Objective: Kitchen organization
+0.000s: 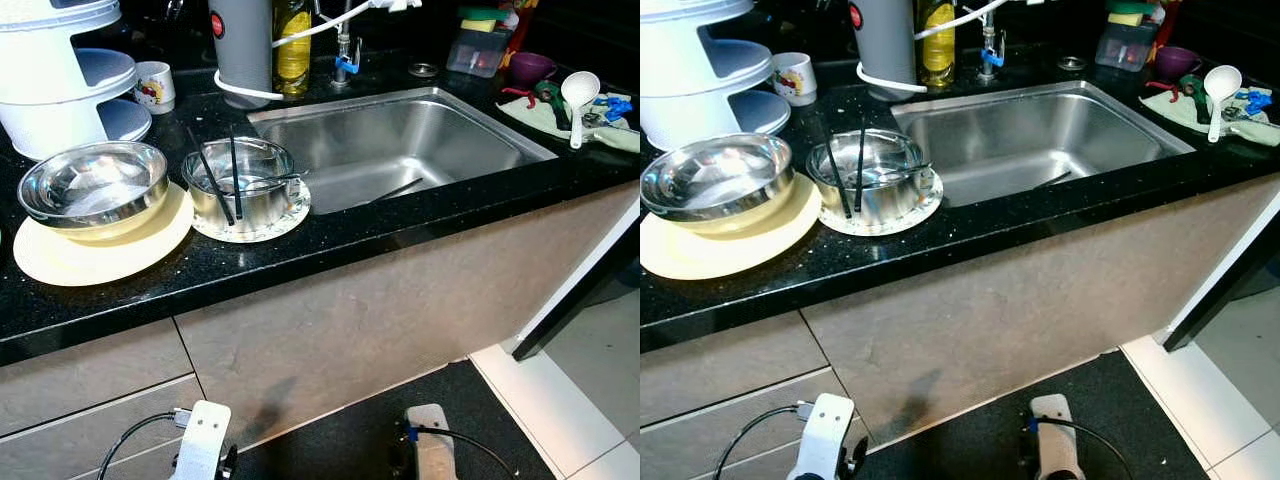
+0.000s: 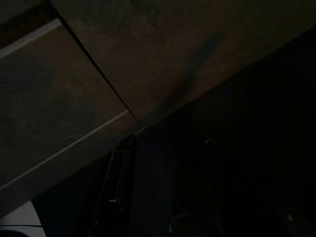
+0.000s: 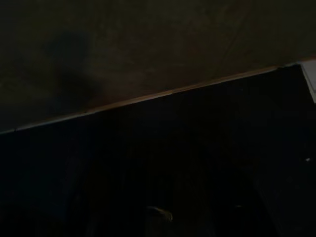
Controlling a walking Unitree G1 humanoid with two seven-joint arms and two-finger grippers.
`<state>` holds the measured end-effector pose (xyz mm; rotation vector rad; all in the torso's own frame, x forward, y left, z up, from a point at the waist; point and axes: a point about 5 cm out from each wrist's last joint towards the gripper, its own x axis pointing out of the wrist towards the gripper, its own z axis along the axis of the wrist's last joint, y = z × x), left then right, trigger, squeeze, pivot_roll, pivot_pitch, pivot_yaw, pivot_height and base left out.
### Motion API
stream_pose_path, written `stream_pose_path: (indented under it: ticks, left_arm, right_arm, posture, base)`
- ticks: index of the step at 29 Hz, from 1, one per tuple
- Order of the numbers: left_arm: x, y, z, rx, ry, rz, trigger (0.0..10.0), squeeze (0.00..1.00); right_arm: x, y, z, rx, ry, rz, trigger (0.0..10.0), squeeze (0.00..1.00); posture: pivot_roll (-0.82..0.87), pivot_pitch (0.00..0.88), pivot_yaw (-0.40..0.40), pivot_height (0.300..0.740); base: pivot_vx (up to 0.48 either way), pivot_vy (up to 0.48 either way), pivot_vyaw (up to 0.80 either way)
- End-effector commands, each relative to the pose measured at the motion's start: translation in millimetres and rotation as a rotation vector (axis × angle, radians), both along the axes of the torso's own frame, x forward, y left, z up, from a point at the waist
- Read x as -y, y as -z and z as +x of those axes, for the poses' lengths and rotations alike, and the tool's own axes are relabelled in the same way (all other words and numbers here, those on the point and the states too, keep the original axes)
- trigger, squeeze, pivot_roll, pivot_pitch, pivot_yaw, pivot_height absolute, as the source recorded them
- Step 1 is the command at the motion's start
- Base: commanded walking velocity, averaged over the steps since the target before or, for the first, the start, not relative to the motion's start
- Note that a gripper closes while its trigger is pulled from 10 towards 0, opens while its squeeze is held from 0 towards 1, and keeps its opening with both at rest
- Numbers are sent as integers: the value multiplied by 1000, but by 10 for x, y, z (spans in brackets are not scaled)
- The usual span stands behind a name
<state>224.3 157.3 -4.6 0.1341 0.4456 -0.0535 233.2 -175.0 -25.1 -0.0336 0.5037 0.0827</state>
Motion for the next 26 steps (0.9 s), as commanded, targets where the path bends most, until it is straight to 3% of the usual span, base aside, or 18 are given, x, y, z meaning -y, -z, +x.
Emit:
stream_pose_path:
  ticks: [1,6,13,26]
  left_arm:
    - [-30,54,-42,-21,-57,-8,10000,0]
    - [-57,85,-35,-22,-144,-34,10000,0]
    - [-42,74,1,-31,-101,2,10000,0]
    - [-77,17,190,-24,-105,-29,10000,0]
  right_arm:
    - [96,-59,32,25,43,-5,10000,0]
    - [117,-226,173,104,48,-15,10000,0]
    - [-29,-322,290,139,-32,5,10000,0]
    - [-151,-394,473,122,-76,29,10000,0]
  posture:
    - [-137,183,-53,740]
    - [-118,180,-70,740]
    - [-92,174,-64,740]
    - [-83,169,-41,740]
  base:
    - [0,0,0]
    - [0,0,0]
    - [0,0,0]
    - [0,0,0]
